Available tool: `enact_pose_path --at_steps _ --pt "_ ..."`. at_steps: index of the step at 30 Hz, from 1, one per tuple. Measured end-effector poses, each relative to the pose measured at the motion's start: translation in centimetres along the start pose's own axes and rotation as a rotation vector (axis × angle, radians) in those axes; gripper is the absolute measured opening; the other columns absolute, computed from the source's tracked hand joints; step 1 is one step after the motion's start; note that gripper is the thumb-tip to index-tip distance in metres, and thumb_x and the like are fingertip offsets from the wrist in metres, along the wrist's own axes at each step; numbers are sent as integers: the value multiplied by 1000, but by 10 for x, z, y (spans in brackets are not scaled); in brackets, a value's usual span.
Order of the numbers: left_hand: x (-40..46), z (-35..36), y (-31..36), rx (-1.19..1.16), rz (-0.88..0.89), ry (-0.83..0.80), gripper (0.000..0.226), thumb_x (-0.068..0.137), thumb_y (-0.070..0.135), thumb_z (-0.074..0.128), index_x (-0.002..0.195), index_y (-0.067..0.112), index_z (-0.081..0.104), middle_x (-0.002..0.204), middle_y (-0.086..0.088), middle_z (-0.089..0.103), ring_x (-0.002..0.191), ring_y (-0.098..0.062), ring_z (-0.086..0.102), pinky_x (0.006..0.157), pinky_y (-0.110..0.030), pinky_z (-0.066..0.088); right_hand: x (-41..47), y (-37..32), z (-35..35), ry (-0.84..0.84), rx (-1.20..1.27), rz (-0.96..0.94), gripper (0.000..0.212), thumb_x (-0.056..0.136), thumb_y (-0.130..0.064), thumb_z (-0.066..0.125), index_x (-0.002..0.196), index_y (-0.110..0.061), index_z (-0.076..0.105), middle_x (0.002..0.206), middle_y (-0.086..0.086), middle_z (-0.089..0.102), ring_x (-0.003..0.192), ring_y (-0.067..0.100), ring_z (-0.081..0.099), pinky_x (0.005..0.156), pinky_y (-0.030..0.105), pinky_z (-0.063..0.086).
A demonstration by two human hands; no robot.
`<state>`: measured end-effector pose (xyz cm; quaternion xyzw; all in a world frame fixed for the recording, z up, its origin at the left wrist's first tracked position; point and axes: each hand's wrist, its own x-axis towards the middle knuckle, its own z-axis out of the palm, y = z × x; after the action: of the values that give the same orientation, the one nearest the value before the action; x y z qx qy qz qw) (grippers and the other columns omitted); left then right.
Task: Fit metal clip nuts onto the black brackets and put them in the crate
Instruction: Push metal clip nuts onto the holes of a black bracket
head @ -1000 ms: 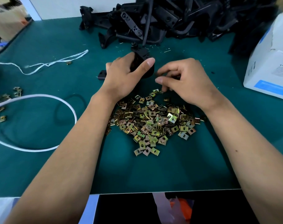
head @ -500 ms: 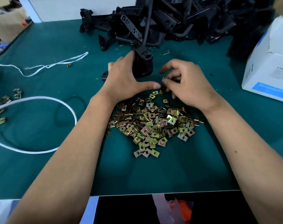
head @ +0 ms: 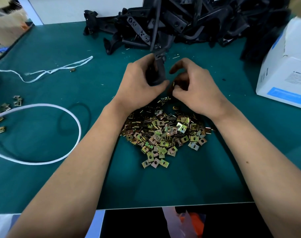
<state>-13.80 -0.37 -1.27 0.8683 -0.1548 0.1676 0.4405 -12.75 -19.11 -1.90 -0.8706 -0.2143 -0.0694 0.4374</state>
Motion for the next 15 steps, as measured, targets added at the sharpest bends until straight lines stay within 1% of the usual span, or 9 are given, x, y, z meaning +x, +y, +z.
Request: enact_pose_path --at_steps 1,2,3,5,7,9,11,13,15 --pt "-1 1 3 3 13 -13 24 77 19 81 87 25 59 86 -10 71 80 -27 68 76 -47 55 0 0 0 2 1 -7 36 86 -6 67 117 -21 57 82 0 75 71 10 68 70 25 54" --pt "-1 2 6 11 28 -19 31 78 18 81 86 35 56 86 -9 71 80 -26 68 76 -46 56 1 1 1 3 1 -11 37 87 -6 67 119 -21 56 85 -1 76 75 9 70 73 23 55" --pt "-1 2 7 24 42 -21 37 78 16 81 85 39 52 85 -8 72 80 -26 69 75 -45 56 2 0 1 4 -1 -15 39 88 -6 67 121 -21 56 89 -2 77 80 9 72 77 21 55" --pt "-1 2 7 35 34 0 43 78 8 78 83 40 50 85 -7 72 81 -27 70 76 -47 56 2 0 2 4 -5 -19 39 89 -4 66 123 -21 56 95 -2 78 88 6 73 84 17 55" --pt "0 2 7 14 16 18 43 77 5 76 82 39 50 86 -7 73 84 -27 71 78 -48 57 2 -1 2 12 1 -11 37 90 -3 65 121 -23 57 97 -3 78 89 -1 72 85 15 55" --pt "-1 3 7 7 13 33 38 76 8 75 82 36 51 86 -9 73 83 -28 71 77 -48 56 1 -1 1 29 6 -16 31 90 -1 67 113 -22 61 97 -3 78 77 -11 69 74 9 52" --pt "-1 4 6 9 12 24 30 75 9 75 83 28 53 84 -12 72 81 -31 69 75 -49 54 0 -1 -1 32 -9 -31 25 89 0 69 104 -20 67 95 -3 77 66 -17 64 64 5 49" --pt "0 3 3 15 10 1 25 74 10 75 84 21 55 84 -14 70 80 -34 68 75 -51 54 0 -1 -3 24 -23 -43 20 87 -2 73 101 -16 73 93 -3 76 65 -13 64 62 8 50" --pt "1 1 0 -9 -8 -3 23 73 11 76 84 14 56 82 -17 69 82 -38 69 75 -54 54 0 -2 -5 28 -29 -42 20 85 -7 78 102 -17 77 90 -6 76 69 -3 68 65 15 55"
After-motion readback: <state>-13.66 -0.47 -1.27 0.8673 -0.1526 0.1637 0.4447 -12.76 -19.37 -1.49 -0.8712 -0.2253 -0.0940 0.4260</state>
